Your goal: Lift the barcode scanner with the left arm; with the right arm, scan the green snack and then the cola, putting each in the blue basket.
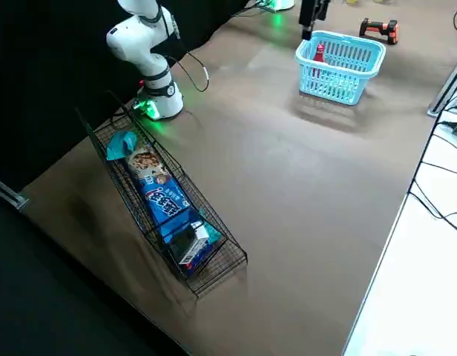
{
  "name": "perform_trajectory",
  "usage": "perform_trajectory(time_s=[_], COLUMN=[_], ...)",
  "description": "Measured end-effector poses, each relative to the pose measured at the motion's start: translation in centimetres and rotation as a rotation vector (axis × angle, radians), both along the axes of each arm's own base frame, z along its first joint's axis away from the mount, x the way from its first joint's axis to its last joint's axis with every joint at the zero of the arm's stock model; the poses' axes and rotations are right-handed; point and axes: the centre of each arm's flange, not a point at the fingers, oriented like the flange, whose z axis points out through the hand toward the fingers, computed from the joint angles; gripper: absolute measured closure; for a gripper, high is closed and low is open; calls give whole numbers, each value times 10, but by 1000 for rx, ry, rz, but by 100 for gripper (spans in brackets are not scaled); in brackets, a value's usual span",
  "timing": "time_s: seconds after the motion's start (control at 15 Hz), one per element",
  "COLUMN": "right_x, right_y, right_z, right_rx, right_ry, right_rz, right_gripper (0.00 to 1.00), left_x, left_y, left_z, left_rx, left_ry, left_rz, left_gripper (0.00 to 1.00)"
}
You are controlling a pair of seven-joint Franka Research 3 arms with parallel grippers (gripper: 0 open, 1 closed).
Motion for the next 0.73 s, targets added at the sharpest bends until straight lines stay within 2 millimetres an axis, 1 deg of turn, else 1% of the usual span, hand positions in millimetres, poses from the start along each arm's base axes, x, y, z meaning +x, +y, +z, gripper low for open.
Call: perform_trajectory(time_s=[0.07,0.27,0.53,0.6,0.73], right_x=[-4,-21,-58,-65,-70], right_y=[-1,10,10,10,10], right_z=[0,-9,-29,-32,-34], right_rx=[-13,-36,-47,-47,-47], right_ry=[3,1,17,24,30], right_rz=[10,32,36,37,38], right_gripper=[2,1,0,0,0], left_x=[0,0,0,0,0], left_y=[0,-2,-2,-3,-3], left_z=[0,0,0,0,0], left_rx=[0,0,-1,-1,-1], left_ry=[0,0,0,0,0], left_rz=[-1,-3,-4,-4,-4], left_gripper=[0,0,0,0,0])
